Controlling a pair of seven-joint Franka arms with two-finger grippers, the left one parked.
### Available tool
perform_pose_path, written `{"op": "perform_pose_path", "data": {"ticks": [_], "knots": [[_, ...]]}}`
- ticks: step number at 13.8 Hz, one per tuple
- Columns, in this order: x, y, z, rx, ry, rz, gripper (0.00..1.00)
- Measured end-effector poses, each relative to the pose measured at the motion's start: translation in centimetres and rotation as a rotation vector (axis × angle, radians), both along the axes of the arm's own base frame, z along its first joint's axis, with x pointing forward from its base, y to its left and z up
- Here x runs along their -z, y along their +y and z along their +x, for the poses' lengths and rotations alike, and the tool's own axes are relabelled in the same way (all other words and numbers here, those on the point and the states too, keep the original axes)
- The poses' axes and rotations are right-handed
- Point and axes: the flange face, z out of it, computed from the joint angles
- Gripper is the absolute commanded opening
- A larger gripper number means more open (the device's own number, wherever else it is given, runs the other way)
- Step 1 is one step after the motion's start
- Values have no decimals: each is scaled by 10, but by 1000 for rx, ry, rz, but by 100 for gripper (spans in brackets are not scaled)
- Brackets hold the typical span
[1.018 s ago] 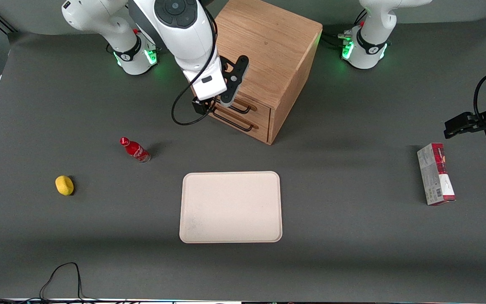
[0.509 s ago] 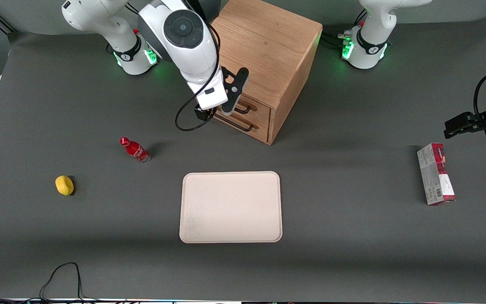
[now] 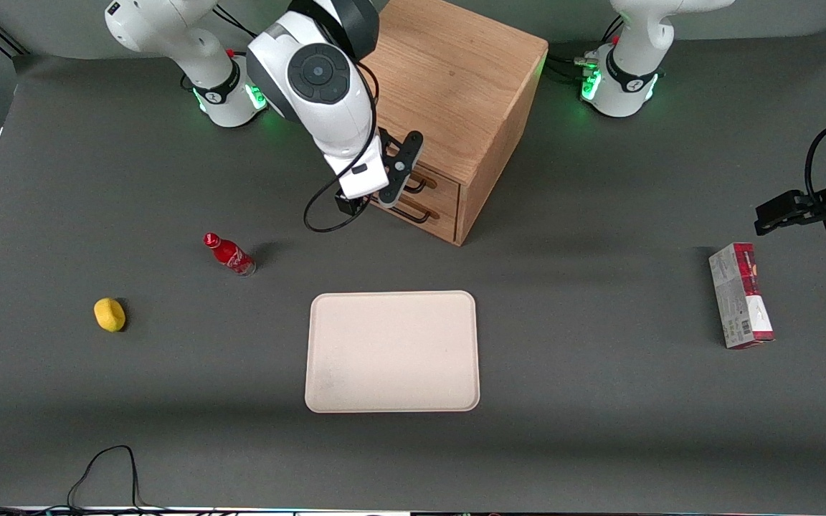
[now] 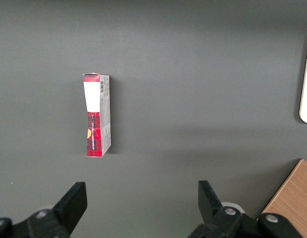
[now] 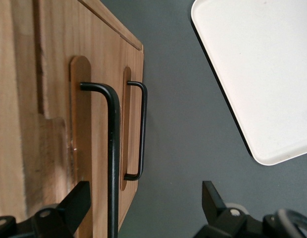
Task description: Open upper drawer
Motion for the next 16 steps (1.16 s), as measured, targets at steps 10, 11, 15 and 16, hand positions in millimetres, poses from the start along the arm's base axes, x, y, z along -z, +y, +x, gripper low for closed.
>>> {"op": "perform_pose_path", "data": {"ticks": [10,11,15,16], "knots": [[31,-3,-1,12,-13,6,100],[33,-3,-1,13,-12,5,100],[34,-3,-1,15,-13,5,100],[35,-3,0,16,-14,6,100]]}}
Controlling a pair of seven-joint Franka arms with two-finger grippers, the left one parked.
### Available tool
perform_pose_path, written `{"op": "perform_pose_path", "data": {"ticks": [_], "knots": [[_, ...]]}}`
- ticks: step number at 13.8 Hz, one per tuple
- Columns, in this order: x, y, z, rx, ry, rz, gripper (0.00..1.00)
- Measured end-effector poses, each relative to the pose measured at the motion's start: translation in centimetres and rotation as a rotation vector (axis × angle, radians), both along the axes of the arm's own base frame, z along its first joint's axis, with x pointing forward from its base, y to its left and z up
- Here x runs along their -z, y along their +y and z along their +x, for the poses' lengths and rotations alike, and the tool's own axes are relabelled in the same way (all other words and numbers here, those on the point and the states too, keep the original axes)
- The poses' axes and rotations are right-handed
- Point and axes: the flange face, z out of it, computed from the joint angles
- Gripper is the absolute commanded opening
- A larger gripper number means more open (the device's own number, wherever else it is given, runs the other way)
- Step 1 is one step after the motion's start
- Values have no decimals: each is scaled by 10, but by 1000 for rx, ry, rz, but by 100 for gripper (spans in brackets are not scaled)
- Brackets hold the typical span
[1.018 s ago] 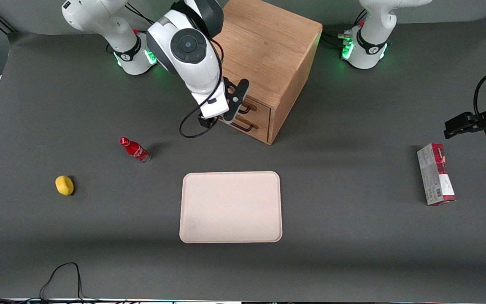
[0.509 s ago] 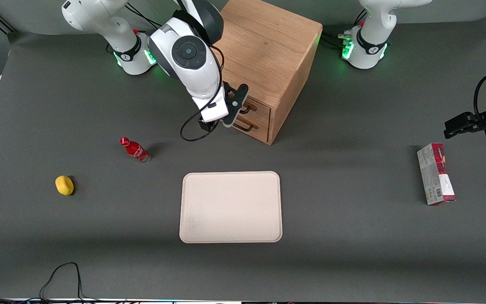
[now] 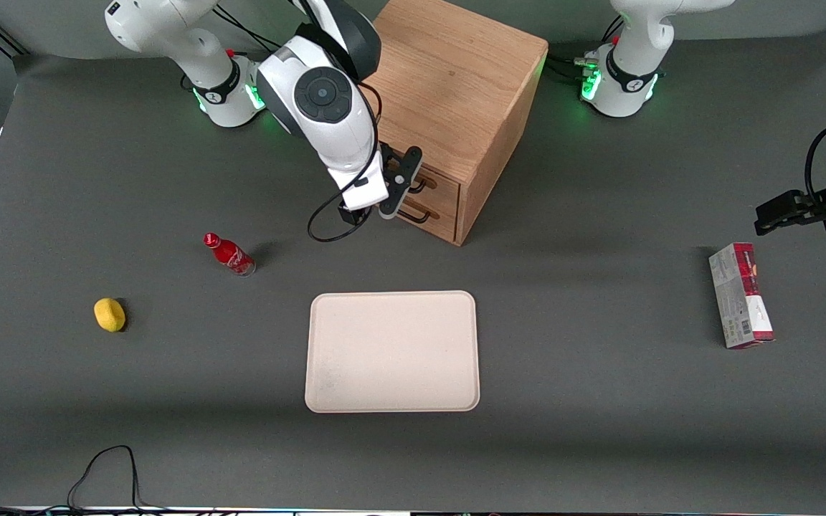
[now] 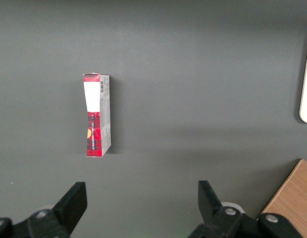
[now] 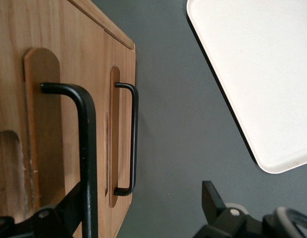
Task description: Open upper drawer
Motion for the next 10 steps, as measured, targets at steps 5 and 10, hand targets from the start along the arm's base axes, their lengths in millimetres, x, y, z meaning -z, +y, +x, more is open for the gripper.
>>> {"op": "perform_pose_path", "data": {"ticks": [5,10], "knots": [[10,0,6,10,-8,3,100],[11,-16,22,47,-15,-3,100]]}}
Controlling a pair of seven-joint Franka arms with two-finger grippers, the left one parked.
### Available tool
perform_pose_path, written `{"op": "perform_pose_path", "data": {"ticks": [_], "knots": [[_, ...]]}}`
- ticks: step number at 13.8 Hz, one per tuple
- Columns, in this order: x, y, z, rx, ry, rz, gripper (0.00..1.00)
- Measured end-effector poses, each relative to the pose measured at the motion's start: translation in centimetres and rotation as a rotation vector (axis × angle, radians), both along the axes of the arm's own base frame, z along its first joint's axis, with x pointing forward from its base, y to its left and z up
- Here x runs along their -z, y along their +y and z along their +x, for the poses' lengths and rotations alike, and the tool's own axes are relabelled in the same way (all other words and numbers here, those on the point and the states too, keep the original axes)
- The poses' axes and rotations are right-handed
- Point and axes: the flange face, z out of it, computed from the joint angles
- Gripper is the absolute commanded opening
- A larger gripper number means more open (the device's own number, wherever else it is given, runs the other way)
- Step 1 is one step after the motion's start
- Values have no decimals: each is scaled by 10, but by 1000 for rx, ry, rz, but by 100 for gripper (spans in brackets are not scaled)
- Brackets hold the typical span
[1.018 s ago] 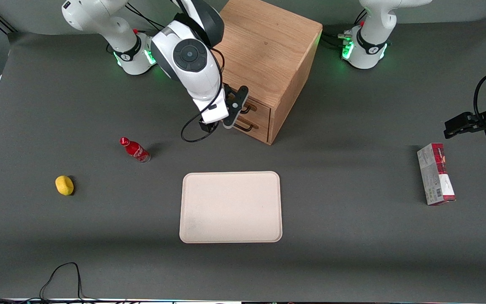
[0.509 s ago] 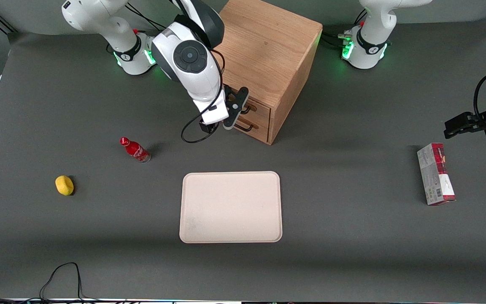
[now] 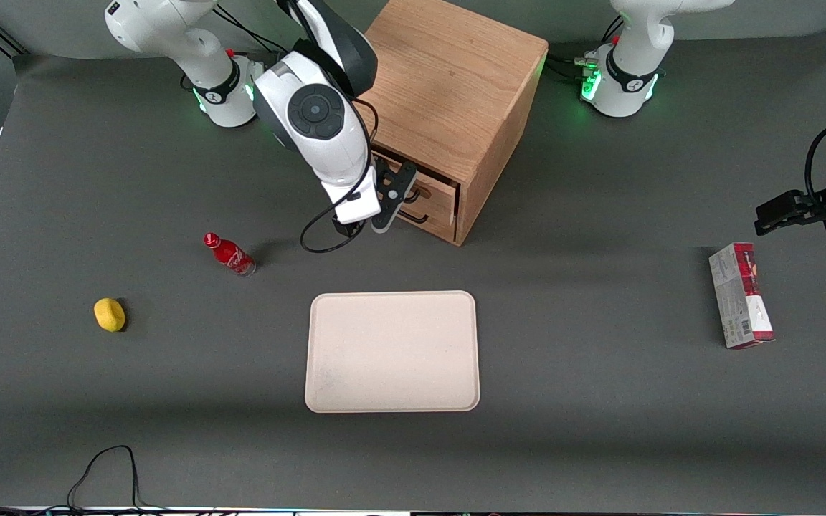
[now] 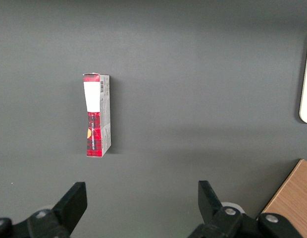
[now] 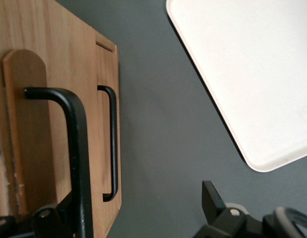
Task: Open upper drawer
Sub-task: 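Pull the upper drawer outward by its handle with the right gripper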
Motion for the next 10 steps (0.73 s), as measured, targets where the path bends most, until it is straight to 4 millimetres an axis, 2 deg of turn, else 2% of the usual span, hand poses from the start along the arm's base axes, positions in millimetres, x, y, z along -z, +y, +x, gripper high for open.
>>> {"op": "perform_pose_path", "data": {"ticks": [6,10], "knots": [[-2,-17,27,47,-13,6,100],[2,-36,56,84,-19,7,100]]}}
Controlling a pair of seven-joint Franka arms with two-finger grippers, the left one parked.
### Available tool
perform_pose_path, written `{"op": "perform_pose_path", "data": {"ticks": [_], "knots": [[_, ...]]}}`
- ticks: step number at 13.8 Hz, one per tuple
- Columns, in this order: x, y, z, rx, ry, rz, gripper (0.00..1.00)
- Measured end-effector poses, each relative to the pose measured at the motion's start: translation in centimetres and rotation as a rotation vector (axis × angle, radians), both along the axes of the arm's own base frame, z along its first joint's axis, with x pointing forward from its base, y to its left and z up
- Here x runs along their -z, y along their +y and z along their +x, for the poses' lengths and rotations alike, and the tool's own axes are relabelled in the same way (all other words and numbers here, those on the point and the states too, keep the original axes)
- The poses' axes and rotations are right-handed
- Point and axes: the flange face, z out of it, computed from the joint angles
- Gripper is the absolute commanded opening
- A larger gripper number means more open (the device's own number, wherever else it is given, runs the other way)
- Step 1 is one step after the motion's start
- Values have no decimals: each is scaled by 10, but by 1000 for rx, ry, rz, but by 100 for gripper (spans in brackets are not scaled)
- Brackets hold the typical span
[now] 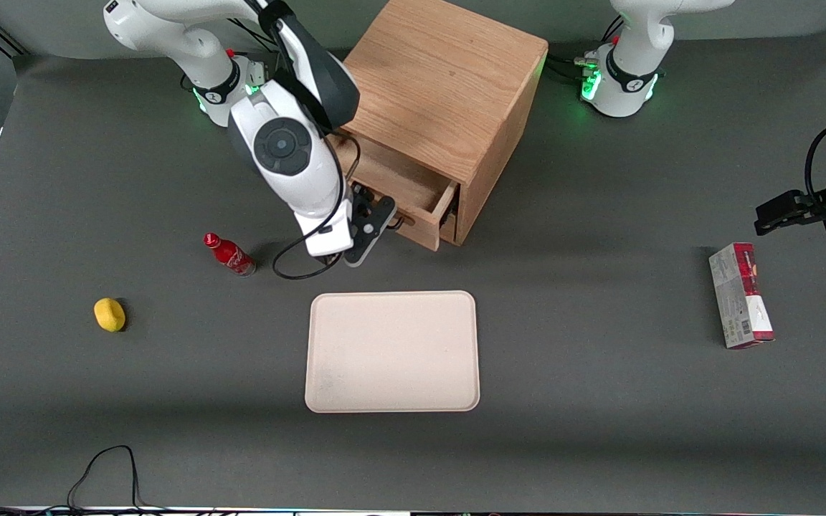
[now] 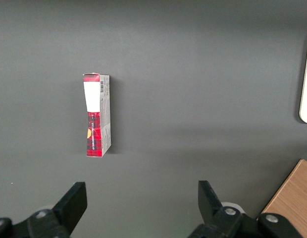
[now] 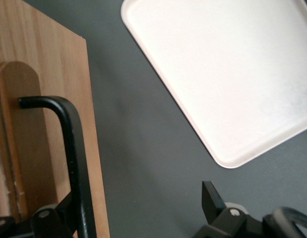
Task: Open upper drawer
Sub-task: 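Pull the upper drawer outward by its handle with the right gripper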
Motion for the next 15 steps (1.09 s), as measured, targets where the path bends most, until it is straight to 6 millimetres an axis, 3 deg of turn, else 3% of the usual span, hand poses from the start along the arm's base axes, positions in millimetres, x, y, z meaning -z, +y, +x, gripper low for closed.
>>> {"op": "perform_pose_path", "data": {"ticks": [9,15], "knots": [[4,-48,57,16,18,-8,100],[5,-76,85,34,24,-9,100]]}}
